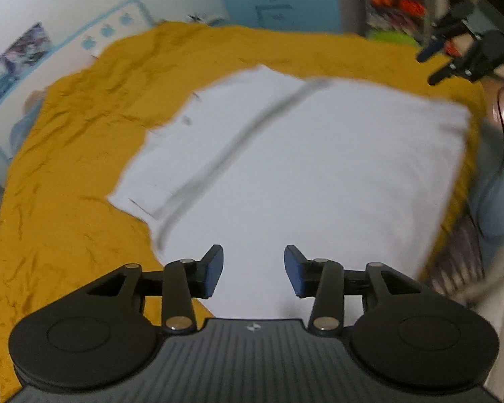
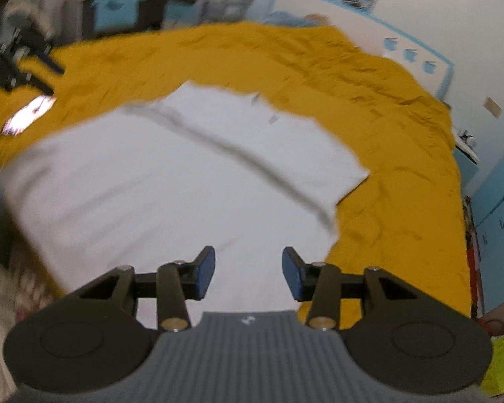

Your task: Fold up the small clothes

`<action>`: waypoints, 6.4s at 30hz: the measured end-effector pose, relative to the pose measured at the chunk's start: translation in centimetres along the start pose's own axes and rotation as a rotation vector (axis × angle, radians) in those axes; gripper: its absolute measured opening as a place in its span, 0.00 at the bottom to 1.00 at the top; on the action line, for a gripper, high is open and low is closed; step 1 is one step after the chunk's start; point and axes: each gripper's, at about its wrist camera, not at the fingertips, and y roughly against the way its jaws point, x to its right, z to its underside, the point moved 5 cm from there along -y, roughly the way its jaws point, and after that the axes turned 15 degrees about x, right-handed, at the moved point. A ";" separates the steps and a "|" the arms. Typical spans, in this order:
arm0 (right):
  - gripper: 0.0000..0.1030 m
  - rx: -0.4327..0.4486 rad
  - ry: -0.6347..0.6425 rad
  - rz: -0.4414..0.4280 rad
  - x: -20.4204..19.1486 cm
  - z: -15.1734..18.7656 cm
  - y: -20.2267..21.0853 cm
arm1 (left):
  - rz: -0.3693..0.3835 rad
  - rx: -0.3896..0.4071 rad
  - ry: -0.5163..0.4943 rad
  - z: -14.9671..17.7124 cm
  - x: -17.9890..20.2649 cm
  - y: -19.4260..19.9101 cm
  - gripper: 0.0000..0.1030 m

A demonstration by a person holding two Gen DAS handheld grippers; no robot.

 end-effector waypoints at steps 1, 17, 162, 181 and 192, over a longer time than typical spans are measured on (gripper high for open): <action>0.39 -0.016 0.011 -0.003 -1.0 1.1 0.3 | 0.011 -0.021 -0.012 0.9 1.1 -0.1 0.49; 0.54 -0.040 0.269 0.038 -6.8 7.9 0.2 | 0.029 -0.189 -0.499 11.6 13.2 -1.8 0.64; 0.37 0.008 -0.566 0.280 18.3 -3.8 -22.4 | -0.311 0.071 0.831 4.5 -21.1 -12.0 0.60; 0.00 0.054 -1.163 0.400 19.1 9.1 -23.2 | -0.476 -0.074 0.825 11.4 -17.1 -16.3 0.17; 0.00 0.009 -1.047 0.430 18.8 8.9 -21.7 | -0.512 -0.110 0.850 11.5 -16.7 -14.8 0.13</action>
